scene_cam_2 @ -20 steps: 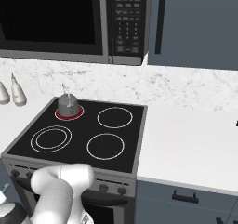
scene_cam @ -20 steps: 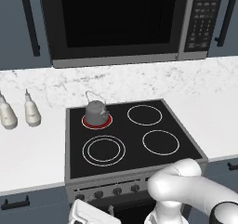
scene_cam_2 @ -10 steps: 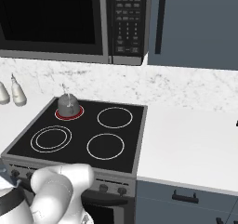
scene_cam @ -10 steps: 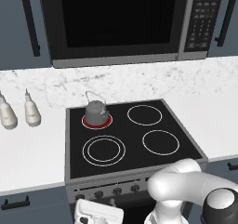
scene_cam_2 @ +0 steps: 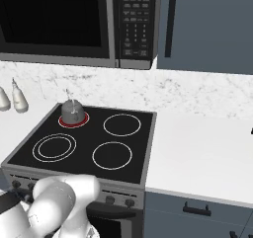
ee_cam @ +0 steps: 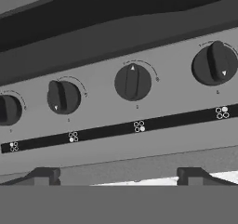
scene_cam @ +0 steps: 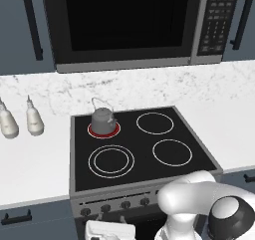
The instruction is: Turn off the rear left burner of the stove.
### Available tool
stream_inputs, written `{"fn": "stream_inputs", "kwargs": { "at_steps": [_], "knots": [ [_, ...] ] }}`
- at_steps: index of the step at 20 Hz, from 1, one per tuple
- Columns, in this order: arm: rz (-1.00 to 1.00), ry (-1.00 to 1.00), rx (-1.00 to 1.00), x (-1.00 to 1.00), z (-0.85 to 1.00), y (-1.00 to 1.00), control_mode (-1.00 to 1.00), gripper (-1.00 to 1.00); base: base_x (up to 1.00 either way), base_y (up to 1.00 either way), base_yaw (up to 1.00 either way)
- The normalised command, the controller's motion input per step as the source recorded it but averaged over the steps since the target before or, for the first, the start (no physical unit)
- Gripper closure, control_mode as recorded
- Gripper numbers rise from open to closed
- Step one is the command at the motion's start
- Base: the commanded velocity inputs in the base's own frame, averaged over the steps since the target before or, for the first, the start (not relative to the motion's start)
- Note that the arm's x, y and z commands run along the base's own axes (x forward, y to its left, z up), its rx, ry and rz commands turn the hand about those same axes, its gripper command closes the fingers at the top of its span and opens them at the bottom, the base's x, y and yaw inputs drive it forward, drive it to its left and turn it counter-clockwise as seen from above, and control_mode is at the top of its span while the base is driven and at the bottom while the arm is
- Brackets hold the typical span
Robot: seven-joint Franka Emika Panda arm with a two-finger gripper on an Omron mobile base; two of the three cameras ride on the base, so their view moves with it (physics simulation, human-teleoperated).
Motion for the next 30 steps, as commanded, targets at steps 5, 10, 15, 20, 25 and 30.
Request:
{"fn": "stream_inputs", "kwargs": {
  "at_steps": [5,10,15,20,25,30],
  "knots": [
    [0.01,0.03,-0.05,0.14,-0.17,0.0,-1.0,-1.0,0.0,0.0,0.0],
    [0.02,0.02,-0.04,0.08,-0.11,0.0,-1.0,-1.0,0.0,0.0,0.0],
    [0.0,0.0,-0.06,0.21,-0.07,0.0,-1.0,-1.0,0.0,0.0,0.0],
    [0.02,0.0,-0.06,0.2,-0.08,0.0,-1.0,-1.0,0.0,0.0,0.0],
    [0.03,0.0,-0.05,0.03,-0.19,0.0,-1.0,-1.0,0.0,0.0,0.0],
    [0.04,0.01,-0.08,0.01,-0.23,0.01,-1.0,-1.0,0.0,0.0,0.0]
  ]
}}
